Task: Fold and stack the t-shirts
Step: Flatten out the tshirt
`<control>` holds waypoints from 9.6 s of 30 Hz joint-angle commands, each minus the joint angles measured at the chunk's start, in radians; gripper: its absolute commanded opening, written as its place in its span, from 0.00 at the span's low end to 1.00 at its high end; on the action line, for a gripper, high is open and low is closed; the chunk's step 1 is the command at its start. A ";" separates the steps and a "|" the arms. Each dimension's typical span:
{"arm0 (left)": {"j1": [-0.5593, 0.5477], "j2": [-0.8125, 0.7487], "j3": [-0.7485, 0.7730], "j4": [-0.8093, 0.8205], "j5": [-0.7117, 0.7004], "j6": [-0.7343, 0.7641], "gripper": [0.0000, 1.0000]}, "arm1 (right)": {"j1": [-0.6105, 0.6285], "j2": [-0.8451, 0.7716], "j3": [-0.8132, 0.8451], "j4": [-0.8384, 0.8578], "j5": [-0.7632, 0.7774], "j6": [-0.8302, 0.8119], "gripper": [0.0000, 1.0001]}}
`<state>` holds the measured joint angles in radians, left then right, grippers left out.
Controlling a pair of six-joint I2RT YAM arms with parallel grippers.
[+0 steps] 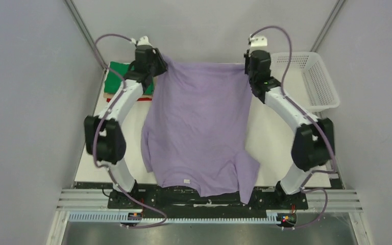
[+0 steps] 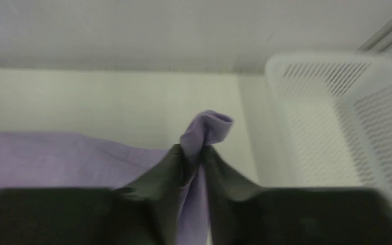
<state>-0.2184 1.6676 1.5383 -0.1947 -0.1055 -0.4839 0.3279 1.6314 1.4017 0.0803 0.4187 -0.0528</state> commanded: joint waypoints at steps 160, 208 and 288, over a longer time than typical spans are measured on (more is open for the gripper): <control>-0.007 0.843 0.907 -0.498 0.409 -0.005 1.00 | -0.109 0.109 -0.251 -0.078 -0.286 0.344 0.98; -0.426 -0.339 -0.923 -0.393 -0.084 -0.331 0.61 | -0.122 -0.635 -0.850 -0.265 -0.278 0.315 0.98; -0.497 -0.602 -0.959 -0.520 -0.131 -0.364 0.02 | 0.080 -0.576 -0.991 -0.667 -0.131 0.677 0.46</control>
<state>-0.7094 1.0973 0.5888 -0.7094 -0.2089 -0.8444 0.3847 1.0283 0.4297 -0.5213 0.2531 0.5617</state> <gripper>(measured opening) 0.043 0.465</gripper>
